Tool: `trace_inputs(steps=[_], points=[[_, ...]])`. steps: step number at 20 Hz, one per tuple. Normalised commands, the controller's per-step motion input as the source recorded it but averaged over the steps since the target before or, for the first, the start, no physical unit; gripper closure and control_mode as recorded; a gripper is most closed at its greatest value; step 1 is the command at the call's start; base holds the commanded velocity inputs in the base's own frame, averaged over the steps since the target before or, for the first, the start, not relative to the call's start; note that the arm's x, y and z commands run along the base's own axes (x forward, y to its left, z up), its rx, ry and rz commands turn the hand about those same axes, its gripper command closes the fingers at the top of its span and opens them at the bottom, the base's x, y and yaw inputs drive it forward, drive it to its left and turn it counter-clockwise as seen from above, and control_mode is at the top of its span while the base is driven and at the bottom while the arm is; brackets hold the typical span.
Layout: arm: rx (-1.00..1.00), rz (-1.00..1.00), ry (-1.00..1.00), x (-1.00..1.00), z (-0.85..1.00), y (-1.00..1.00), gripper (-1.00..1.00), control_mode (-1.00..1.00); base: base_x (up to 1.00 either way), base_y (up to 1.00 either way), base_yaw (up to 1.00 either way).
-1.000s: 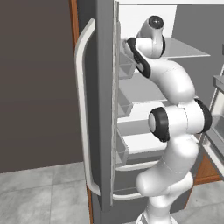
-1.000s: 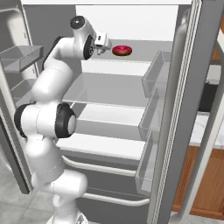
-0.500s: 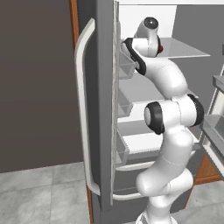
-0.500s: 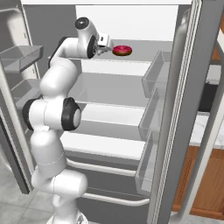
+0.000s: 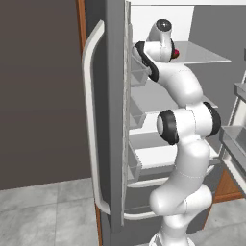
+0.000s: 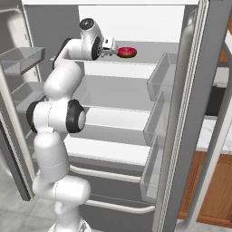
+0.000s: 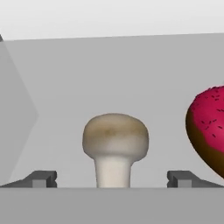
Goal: Pick mushroom from the fridge and place it on the plate on the counter.
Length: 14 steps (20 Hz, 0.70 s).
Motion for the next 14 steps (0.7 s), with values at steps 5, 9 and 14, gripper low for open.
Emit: trace_inputs(steps=[5, 9, 14], points=[[0.00, -0.01, 0.00, 0.00, -0.05, 0.00, -1.00, -1.00, 0.00, 0.00, 0.00], [0.02, -0.02, 0.00, 0.00, -0.08, 0.00, -1.00, -1.00, 0.00, 0.00, 0.00], [0.02, -0.03, 0.00, 0.00, -0.09, 0.00, 1.00, -1.00, 0.00, 0.00, 0.00]])
